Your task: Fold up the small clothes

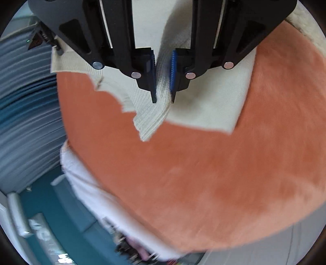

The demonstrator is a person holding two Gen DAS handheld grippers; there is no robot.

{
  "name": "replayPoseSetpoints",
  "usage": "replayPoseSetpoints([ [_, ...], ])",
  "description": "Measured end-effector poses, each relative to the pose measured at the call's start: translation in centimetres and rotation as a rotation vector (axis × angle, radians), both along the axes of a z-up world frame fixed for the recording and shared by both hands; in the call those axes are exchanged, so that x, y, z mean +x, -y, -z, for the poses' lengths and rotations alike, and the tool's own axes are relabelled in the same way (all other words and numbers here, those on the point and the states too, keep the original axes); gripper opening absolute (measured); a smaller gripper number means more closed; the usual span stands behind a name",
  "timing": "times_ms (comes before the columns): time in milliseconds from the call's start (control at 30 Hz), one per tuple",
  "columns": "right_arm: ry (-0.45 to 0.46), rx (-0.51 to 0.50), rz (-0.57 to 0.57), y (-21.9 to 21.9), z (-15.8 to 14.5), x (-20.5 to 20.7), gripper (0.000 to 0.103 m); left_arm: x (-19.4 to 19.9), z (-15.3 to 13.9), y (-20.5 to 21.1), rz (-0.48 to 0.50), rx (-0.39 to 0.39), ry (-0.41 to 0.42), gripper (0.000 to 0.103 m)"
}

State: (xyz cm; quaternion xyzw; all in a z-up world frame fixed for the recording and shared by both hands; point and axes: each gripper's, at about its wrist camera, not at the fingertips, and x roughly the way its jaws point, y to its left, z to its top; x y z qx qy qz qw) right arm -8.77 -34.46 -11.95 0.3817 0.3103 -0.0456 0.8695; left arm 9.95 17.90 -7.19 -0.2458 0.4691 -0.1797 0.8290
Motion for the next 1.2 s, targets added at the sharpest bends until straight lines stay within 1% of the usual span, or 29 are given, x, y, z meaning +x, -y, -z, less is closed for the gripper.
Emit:
replayPoseSetpoints([
  [33, 0.063, -0.021, -0.011, -0.2, -1.8, -0.7, 0.008, -0.2, -1.2, -0.1, -0.007, 0.013, 0.034, 0.01],
  [67, 0.098, -0.051, -0.01, -0.2, -2.9, -1.2, 0.008, 0.1, -1.5, -0.1, -0.02, 0.025, 0.046, 0.01],
  [100, 0.097, -0.085, 0.004, 0.1, -3.1, -1.2, 0.007, 0.7, -1.1, -0.1, -0.032, 0.047, 0.04, 0.01],
  [133, 0.05, -0.098, 0.017, 0.8, -2.0, -0.6, 0.007, 1.7, 0.1, 0.1, -0.029, 0.078, 0.011, 0.01],
  [167, -0.027, -0.097, 0.031, 1.8, -0.1, 0.0, 0.007, 2.6, 1.9, 0.5, -0.022, 0.112, -0.023, 0.01],
  [233, -0.236, -0.053, 0.051, 3.7, 5.9, 1.8, 0.007, 3.9, 6.0, 1.6, 0.005, 0.21, -0.116, 0.01],
  [267, -0.314, -0.03, 0.049, 4.0, 8.1, 2.2, 0.007, 4.0, 7.3, 1.8, 0.012, 0.238, -0.136, 0.01],
  [300, -0.304, -0.013, 0.052, 4.0, 8.8, 2.1, 0.006, 3.7, 7.6, 1.9, 0.007, 0.245, -0.109, 0.011],
  [367, -0.274, 0.0, 0.08, 3.9, 7.6, 1.6, 0.011, 3.3, 6.9, 1.7, -0.001, 0.235, -0.095, 0.014],
  [400, -0.265, -0.004, 0.097, 3.7, 6.7, 1.2, 0.018, 3.3, 6.6, 1.6, -0.007, 0.222, -0.096, 0.016],
  [467, -0.257, -0.102, 0.139, 2.5, 4.4, 0.0, 0.02, 2.4, 5.0, 1.2, -0.035, 0.229, -0.067, 0.021],
  [533, -0.217, -0.225, 0.156, -0.1, 1.7, -1.3, 0.032, 0.7, 3.0, 1.4, -0.059, 0.221, -0.002, 0.04],
  [567, -0.19, -0.252, 0.131, -1.7, 0.7, -1.5, 0.032, -0.5, 2.0, 1.9, -0.061, 0.216, 0.026, 0.044],
  [633, -0.143, -0.252, 0.008, -5.9, -0.2, -1.3, 0.032, -2.9, 0.7, 3.8, -0.013, 0.206, 0.066, 0.048],
  [667, -0.142, -0.241, -0.07, -7.7, -0.1, -0.7, 0.032, -4.0, 0.7, 5.1, 0.03, 0.203, 0.065, 0.048],
  [733, -0.155, -0.182, -0.255, -13.0, 1.3, 1.2, 0.031, -5.7, 1.2, 7.7, 0.115, 0.19, 0.049, 0.048],
  [767, -0.163, -0.162, -0.341, -15.5, 2.3, 1.7, 0.029, -6.4, 2.0, 9.0, 0.165, 0.201, 0.036, 0.049],
  [800, -0.178, -0.172, -0.392, -17.0, 2.8, 2.5, 0.023, -6.8, 2.8, 10.0, 0.195, 0.236, 0.022, 0.049],
  [867, -0.221, -0.204, -0.425, -17.8, 4.3, 2.4, 0.019, -7.0, 4.7, 9.9, 0.196, 0.316, -0.016, 0.048],
  [900, -0.235, -0.201, -0.392, -16.5, 4.8, 1.8, 0.018, -7.0, 5.3, 9.0, 0.177, 0.328, -0.022, 0.046],
  [933, -0.254, -0.197, -0.333, -14.6, 5.0, 0.9, 0.017, -7.0, 5.6, 7.5, 0.154, 0.313, -0.025, 0.045],
  [967, -0.274, -0.184, -0.254, -11.9, 5.2, -0.4, 0.013, -6.9, 5.9, 6.1, 0.132, 0.293, -0.029, 0.045],
  [1000, -0.293, -0.167, -0.182, -9.9, 5.5, -2.2, 0.002, -7.0, 6.1, 4.9, 0.101, 0.308, -0.036, 0.045],
  [1033, -0.326, -0.164, -0.108, -7.6, 5.8, -4.1, 0.0, -6.9, 6.3, 3.9, 0.082, 0.323, -0.041, 0.043],
  [1067, -0.393, -0.205, -0.019, -5.3, 6.1, -5.7, 0.0, -6.8, 6.7, 3.0, 0.079, 0.302, -0.047, 0.04],
  [1100, -0.412, -0.213, 0.028, -3.8, 6.4, -8.0, 0.0, -6.8, 7.1, 2.4, 0.072, 0.273, -0.055, 0.037],
  [1133, -0.373, -0.13, 0.026, -2.4, 6.6, -8.7, 0.0, -6.8, 7.1, 2.3, 0.068, 0.27, -0.055, 0.037],
  [1167, -0.366, -0.084, 0.04, -1.5, 6.6, -9.2, 0.0, -6.7, 7.1, 2.7, 0.07, 0.291, -0.051, 0.037],
  [1200, -0.372, -0.101, 0.047, -1.6, 6.4, -9.3, 0.0, -6.7, 6.9, 3.2, 0.071, 0.315, -0.047, 0.039],
])
